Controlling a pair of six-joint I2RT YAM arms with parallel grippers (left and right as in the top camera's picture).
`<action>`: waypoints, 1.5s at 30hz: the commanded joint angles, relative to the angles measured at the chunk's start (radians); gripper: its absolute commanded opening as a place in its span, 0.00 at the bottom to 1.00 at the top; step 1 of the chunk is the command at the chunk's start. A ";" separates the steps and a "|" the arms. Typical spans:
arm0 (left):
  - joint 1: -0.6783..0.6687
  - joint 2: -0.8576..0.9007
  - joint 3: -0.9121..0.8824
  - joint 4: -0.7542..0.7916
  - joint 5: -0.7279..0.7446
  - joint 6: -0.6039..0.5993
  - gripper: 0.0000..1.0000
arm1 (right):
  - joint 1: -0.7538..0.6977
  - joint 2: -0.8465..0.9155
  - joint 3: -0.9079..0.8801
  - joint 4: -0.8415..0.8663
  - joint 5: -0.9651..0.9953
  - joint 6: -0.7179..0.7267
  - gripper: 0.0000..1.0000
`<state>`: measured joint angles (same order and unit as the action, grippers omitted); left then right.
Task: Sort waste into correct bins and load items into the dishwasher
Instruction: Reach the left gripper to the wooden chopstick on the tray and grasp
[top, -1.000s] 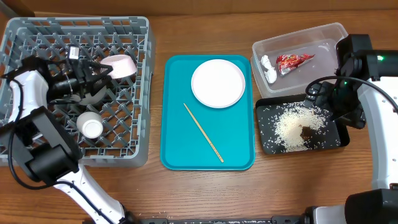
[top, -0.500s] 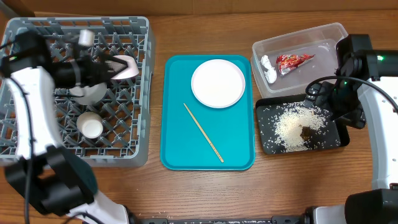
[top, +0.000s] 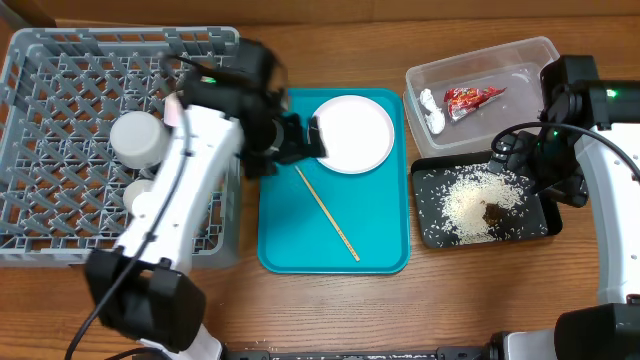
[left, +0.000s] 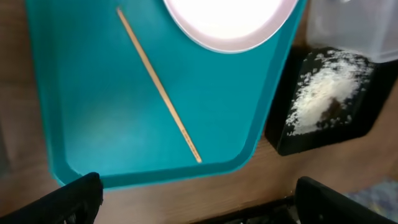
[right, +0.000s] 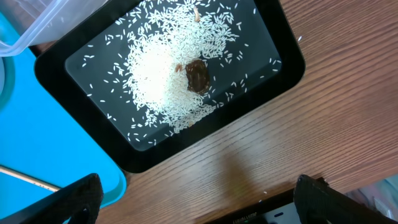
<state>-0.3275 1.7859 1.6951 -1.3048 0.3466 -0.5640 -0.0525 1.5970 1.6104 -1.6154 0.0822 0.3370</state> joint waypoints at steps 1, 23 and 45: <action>-0.096 0.046 -0.043 0.011 -0.136 -0.285 1.00 | -0.005 -0.015 0.025 0.005 0.003 0.004 1.00; -0.344 0.385 -0.195 0.155 -0.270 -0.518 0.88 | -0.005 -0.015 0.025 0.005 0.003 0.004 1.00; -0.340 0.419 -0.195 0.176 -0.164 -0.419 0.04 | -0.005 -0.015 0.025 0.004 0.003 0.004 1.00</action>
<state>-0.6724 2.1433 1.5181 -1.1309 0.1715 -0.9913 -0.0525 1.5970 1.6104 -1.6146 0.0822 0.3370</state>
